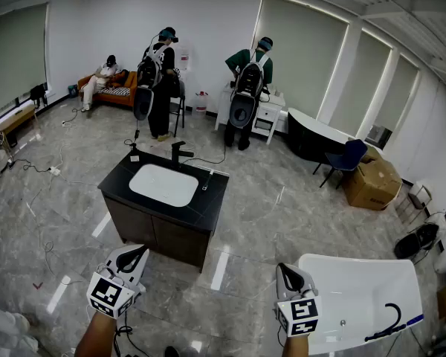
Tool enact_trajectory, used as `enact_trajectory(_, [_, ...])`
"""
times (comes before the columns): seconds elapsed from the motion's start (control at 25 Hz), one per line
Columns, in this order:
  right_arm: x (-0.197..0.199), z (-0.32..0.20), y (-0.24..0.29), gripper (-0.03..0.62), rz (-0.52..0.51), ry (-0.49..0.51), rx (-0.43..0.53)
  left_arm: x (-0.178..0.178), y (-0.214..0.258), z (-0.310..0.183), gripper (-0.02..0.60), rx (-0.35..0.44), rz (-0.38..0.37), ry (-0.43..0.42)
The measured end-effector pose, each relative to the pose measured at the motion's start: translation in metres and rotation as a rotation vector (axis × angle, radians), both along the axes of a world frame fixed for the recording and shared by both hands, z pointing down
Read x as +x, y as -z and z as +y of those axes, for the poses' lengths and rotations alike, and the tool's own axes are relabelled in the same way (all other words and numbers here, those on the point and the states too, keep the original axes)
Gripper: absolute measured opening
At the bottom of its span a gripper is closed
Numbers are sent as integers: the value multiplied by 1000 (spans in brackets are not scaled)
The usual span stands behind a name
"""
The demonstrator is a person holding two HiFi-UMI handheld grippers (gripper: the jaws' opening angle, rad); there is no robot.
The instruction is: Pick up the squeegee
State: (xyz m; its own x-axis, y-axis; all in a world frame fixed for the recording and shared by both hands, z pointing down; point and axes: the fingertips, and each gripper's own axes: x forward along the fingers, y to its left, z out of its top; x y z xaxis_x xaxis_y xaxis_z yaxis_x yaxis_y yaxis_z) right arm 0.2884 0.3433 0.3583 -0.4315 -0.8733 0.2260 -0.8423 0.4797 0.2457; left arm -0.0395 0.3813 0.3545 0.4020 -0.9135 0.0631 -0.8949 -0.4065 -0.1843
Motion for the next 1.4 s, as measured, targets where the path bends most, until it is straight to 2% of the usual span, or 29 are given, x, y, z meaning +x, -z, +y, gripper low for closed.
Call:
enact_trajectory(0.36, [-10,2,4,6,-18,0,-1,-6,-4,-2,5,-3,14,-12])
enact_trajectory(0.96, [-50,4,15,9,-49,-3,35,-36,-11,5,5,-8,42,-50])
enact_trajectory(1.16, [-56,-21,6,9,-54,10,27,-42,-19,-7,5,-24,36,-39])
enact_trajectory(1.4, [-46,-79,-6,9,-88,52,0,-37,-28,-40,5,-58,26,21])
